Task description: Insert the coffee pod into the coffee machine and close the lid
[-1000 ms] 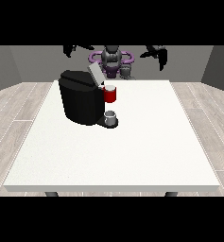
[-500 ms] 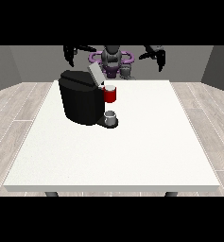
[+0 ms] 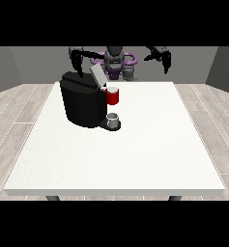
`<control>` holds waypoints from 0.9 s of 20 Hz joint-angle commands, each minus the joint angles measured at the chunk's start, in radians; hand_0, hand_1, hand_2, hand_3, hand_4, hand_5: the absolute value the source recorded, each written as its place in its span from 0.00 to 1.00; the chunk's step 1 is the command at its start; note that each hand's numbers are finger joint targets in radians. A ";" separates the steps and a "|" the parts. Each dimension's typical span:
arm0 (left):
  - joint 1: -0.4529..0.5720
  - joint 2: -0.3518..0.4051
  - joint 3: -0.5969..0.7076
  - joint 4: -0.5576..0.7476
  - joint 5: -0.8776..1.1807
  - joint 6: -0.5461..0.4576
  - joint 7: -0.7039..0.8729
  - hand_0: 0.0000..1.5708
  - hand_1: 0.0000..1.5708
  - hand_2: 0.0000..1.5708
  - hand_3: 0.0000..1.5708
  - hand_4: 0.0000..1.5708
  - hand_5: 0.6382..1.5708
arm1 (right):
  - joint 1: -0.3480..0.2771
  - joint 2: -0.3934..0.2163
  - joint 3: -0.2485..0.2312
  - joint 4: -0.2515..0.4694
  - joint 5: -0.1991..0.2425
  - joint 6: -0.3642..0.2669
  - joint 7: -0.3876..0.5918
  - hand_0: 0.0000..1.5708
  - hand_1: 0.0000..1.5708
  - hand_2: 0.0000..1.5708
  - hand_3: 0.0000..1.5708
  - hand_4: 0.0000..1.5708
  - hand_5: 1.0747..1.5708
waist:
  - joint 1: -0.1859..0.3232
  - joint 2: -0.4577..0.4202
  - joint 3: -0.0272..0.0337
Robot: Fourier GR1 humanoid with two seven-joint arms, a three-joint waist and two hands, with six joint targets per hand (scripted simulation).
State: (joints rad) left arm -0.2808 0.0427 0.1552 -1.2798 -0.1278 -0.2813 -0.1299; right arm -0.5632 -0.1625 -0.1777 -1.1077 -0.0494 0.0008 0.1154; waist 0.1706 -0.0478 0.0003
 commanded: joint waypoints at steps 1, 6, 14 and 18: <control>-0.007 0.026 0.013 -0.069 0.029 0.003 0.032 0.00 0.00 0.00 0.00 0.23 1.00 | -0.049 0.000 0.016 0.041 0.006 0.013 -0.030 0.00 0.00 0.00 0.00 0.00 1.00 | 0.005 0.053 -0.0002; 0.004 0.052 0.033 -0.081 0.033 0.031 -0.003 0.00 0.00 0.00 0.00 0.20 1.00 | -0.082 -0.019 0.043 0.046 0.015 0.056 -0.038 0.00 0.00 0.00 0.00 0.00 1.00 | -0.044 0.083 -0.0004; 0.030 0.093 0.046 -0.090 0.021 0.052 -0.025 0.00 0.00 0.00 0.00 0.22 1.00 | -0.166 -0.006 0.052 0.090 0.036 0.025 -0.048 0.00 0.00 0.00 0.00 0.08 1.00 | -0.030 0.136 -0.0004; 0.057 0.057 0.008 -0.105 0.012 0.071 -0.013 0.00 0.00 0.00 0.00 0.23 1.00 | -0.160 0.033 0.092 0.099 0.084 -0.014 -0.104 0.00 0.00 0.00 0.00 0.13 1.00 | -0.025 0.132 -0.0004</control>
State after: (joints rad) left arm -0.2301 0.0932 0.1549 -1.4060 -0.1140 -0.2242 -0.1044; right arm -0.7172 -0.1669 -0.1271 -1.0102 -0.0086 0.0183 0.0604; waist 0.1491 0.0581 0.0001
